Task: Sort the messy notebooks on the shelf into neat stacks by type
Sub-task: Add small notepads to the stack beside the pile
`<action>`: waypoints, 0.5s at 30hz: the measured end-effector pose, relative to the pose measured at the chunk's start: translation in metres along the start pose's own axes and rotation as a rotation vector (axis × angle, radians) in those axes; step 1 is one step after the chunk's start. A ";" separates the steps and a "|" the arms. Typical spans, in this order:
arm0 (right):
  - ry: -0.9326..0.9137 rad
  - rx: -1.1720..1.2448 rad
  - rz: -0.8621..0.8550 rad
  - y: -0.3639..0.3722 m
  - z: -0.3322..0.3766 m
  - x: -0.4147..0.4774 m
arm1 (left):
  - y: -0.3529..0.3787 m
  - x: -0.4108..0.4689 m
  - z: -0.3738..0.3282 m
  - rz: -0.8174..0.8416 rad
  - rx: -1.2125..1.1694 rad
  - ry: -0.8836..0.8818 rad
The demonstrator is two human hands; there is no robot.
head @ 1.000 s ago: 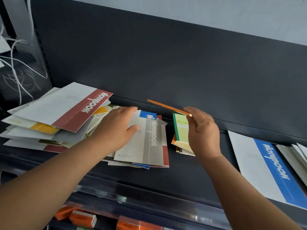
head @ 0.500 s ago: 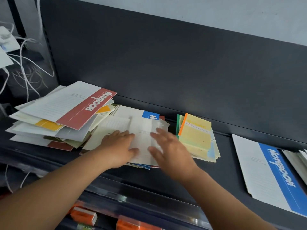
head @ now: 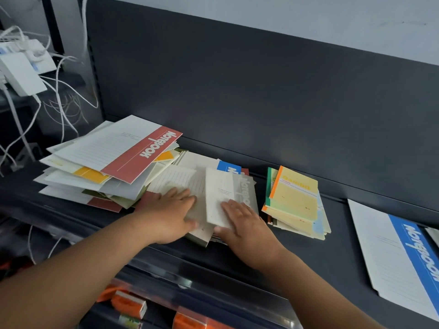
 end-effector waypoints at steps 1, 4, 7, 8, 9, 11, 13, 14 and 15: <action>-0.004 0.100 -0.043 -0.004 0.001 -0.001 | 0.000 -0.001 -0.001 0.011 -0.028 0.030; 0.040 0.396 -0.156 -0.012 0.001 -0.001 | -0.005 -0.003 -0.002 -0.017 -0.026 0.037; 0.065 0.477 -0.184 -0.011 0.000 0.000 | -0.007 -0.002 0.006 -0.082 0.007 -0.129; 0.052 0.451 -0.182 -0.010 0.000 0.000 | -0.005 -0.002 0.009 -0.082 0.017 -0.182; 0.029 0.398 -0.179 -0.010 0.000 0.000 | -0.004 -0.002 0.010 -0.071 0.019 -0.216; -0.030 0.223 -0.151 -0.006 0.001 0.001 | -0.003 0.000 0.011 -0.056 0.014 -0.229; -0.045 0.031 -0.084 0.000 0.001 0.002 | -0.007 0.002 0.012 -0.089 0.006 -0.214; -0.032 -0.025 -0.055 0.003 0.001 0.003 | -0.011 0.002 0.012 -0.116 -0.013 -0.215; -0.018 -0.048 -0.036 0.004 -0.001 0.004 | -0.014 0.002 0.013 -0.133 -0.041 -0.229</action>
Point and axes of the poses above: each hand's wrist, its own x-axis towards the middle knuckle, its own y-axis out of the palm, z = x × y, the point moved 4 cm from there along x, towards the middle knuckle, and after that the axes turned 4 degrees about z, right-handed, at the moved point
